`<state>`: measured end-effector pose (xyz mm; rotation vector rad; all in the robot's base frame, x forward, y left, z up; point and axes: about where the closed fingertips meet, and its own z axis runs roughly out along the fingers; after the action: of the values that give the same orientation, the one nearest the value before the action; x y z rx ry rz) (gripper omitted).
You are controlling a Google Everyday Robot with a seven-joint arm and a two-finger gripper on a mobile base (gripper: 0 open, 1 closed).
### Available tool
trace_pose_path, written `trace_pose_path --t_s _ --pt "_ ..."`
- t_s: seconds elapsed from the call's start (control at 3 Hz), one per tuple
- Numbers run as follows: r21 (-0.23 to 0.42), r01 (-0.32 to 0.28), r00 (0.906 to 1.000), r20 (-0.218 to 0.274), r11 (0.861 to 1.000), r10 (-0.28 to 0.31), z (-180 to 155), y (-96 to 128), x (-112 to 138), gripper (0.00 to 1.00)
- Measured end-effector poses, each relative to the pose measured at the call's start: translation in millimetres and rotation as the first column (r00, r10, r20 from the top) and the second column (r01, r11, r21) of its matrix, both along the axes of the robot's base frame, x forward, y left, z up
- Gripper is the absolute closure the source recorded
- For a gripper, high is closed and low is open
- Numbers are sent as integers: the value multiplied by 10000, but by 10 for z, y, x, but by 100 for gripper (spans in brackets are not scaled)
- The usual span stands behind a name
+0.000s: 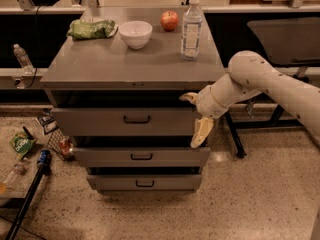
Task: Open top drawer
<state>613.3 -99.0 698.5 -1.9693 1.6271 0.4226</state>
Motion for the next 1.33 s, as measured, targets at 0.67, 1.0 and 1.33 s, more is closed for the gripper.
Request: trace_pose_path --t_s 0.67,1.0,1.33 --pt "42 -132 9997 -224 9999 133 -145 -6 104 16" --pt "63 -111 9986 -514 9999 114 -208 3 72 40" --pt "186 48 9925 -1226 9998 -25 -216 5 -110 63"
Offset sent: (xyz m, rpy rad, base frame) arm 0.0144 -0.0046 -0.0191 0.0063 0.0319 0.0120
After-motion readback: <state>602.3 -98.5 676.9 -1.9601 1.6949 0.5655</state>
